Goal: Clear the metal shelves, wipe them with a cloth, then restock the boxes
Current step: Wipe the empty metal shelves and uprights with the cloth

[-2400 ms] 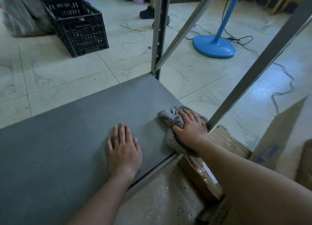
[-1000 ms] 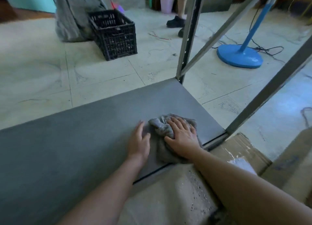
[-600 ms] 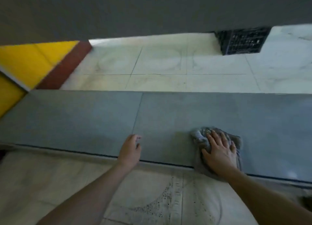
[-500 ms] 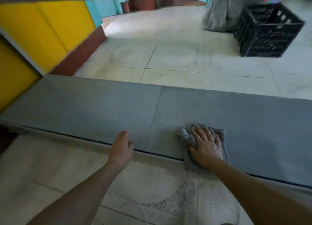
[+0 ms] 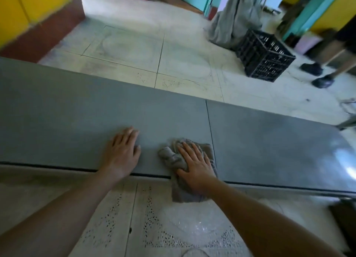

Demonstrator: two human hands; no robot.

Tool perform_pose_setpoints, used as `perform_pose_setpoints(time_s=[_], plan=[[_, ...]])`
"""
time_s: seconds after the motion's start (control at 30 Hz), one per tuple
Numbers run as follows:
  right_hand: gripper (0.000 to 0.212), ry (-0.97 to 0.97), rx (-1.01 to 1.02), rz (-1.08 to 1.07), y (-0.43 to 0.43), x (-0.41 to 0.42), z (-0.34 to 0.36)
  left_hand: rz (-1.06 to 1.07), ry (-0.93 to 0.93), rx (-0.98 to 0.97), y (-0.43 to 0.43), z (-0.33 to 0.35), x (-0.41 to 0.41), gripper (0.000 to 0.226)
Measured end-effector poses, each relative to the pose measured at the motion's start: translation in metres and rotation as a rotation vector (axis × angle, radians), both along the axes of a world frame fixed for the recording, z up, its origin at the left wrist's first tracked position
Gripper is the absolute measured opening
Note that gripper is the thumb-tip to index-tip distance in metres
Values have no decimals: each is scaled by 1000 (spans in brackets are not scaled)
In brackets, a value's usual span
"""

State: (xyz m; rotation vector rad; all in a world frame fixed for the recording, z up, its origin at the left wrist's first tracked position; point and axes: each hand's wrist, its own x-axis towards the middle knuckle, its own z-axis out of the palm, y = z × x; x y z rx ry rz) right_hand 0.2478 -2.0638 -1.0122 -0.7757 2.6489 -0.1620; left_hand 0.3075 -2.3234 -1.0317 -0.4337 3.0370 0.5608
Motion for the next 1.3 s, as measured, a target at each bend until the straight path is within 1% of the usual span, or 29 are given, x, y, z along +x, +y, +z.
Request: perform_pose_setpoints(time_s=[0.07, 0.13, 0.2, 0.27, 0.33, 0.43, 0.53, 0.63, 0.7, 0.83, 1.0, 1.1, 1.2, 1.3], plan=[[80, -21, 46, -36, -6, 0, 3, -6, 14, 28, -4, -6, -4, 58], [81, -26, 67, -57, -10, 1, 3, -13, 21, 10, -5, -12, -7, 60], [81, -29, 85, -68, -12, 1, 3, -24, 9, -2, -8, -15, -8, 66], [82, -2, 73, -66, -11, 2, 3, -24, 6, -14, -8, -17, -7, 68], [83, 8, 36, -49, -5, 2, 2, -31, 17, -27, -8, -16, -6, 65], [83, 93, -17, 84, 16, -10, -1, -19, 9, -32, -8, -18, -5, 66], [82, 133, -53, 223, 34, -36, -5, -13, 5, -29, -8, -21, -7, 69], [82, 150, -63, 280, 35, -73, -3, -10, 11, -25, -6, -18, -4, 71], [81, 170, -52, 229, 28, -115, -5, 0, 20, -30, -4, -21, -4, 71], [79, 232, -57, 19, -7, -204, -12, 3, 76, -68, -5, -27, -6, 66], [72, 227, -37, -122, -35, -264, -16, 17, 84, -92, -7, -31, -7, 65], [76, 191, -31, -186, -46, -274, -17, 9, 74, -106, -5, -27, -4, 62], [73, 166, -49, -257, -60, -263, -13, 23, 59, -113, -6, -27, -5, 62], [72, 166, -46, -177, -56, -215, -10, 10, 37, -84, -8, -24, -5, 68]])
